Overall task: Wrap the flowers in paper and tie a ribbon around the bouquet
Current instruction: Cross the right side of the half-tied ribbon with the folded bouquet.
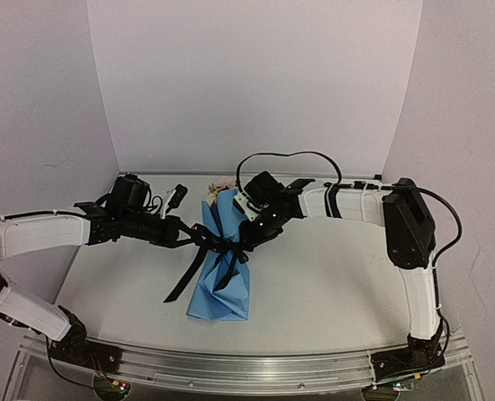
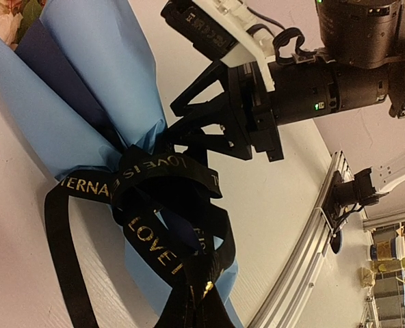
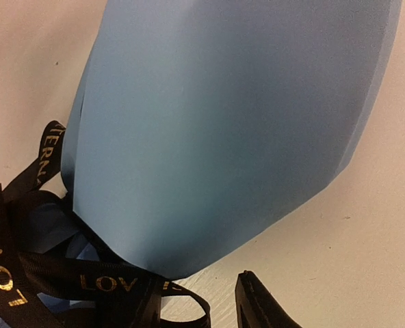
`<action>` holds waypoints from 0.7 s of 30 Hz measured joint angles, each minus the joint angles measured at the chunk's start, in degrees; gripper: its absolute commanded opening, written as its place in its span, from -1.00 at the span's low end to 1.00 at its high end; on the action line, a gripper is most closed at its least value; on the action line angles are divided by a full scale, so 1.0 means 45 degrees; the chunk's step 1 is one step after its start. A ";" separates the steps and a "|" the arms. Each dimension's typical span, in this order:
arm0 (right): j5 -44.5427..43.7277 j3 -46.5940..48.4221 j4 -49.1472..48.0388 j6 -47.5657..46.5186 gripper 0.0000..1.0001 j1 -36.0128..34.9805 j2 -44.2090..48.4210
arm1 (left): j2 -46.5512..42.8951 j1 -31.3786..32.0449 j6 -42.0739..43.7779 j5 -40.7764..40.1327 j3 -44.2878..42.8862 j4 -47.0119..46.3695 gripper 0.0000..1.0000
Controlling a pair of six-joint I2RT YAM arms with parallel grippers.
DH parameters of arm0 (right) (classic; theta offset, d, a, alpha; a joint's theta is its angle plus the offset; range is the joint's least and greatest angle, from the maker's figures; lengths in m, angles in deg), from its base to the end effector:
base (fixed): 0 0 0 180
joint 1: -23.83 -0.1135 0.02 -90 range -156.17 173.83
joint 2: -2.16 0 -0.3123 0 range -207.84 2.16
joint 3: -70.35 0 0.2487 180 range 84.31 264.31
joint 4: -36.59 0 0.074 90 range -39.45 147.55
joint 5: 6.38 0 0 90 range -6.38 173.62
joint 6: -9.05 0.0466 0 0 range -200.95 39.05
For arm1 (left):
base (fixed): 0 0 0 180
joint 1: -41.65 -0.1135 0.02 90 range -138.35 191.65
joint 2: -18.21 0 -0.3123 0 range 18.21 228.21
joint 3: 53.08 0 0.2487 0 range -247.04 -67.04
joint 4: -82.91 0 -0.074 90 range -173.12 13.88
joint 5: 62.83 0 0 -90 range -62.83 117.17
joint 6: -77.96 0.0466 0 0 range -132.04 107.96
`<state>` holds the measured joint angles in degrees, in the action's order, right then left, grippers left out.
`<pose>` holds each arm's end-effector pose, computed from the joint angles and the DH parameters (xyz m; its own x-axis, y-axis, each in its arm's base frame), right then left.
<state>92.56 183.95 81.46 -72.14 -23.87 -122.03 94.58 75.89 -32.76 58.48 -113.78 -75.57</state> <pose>0.3365 0.3806 0.2272 -0.6688 -0.5102 -0.5407 -0.6957 0.6859 0.2133 0.2150 -0.1756 0.2810 -0.7585 0.1506 -0.6340 0.5929 0.5631 -0.5757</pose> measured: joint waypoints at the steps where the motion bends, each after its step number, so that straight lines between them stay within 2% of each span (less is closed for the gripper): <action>1: 0.0025 0.0002 -0.0003 -0.0017 -0.23 0.0000 -0.0017 | 0.0001 0.0000 0.0012 0.0000 -0.0041 -0.0002 -1.00; 5: 0.0231 0.0044 -0.0013 -0.0034 -0.33 0.0000 -0.0027 | 0.0016 0.0000 0.0047 0.0000 -0.0175 0.0005 -1.00; 14: 0.0618 -0.0149 -0.0293 0.0272 -0.77 0.0000 -0.0013 | 0.0045 0.0000 0.0061 -0.0014 -0.0203 0.0005 -1.00; 17: 0.0533 -0.0501 -0.0379 0.0391 -0.98 0.0000 0.0019 | 0.0045 0.0000 0.0054 -0.0015 -0.0203 0.0000 -1.00; 21: 0.0293 -0.0848 -0.0409 0.0612 -1.00 0.0000 0.0172 | 0.0045 0.0000 0.0040 -0.0038 -0.0203 0.0000 -1.00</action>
<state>93.88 180.14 79.62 -69.38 -23.87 -121.26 94.78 75.89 -32.58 58.31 -114.70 -75.57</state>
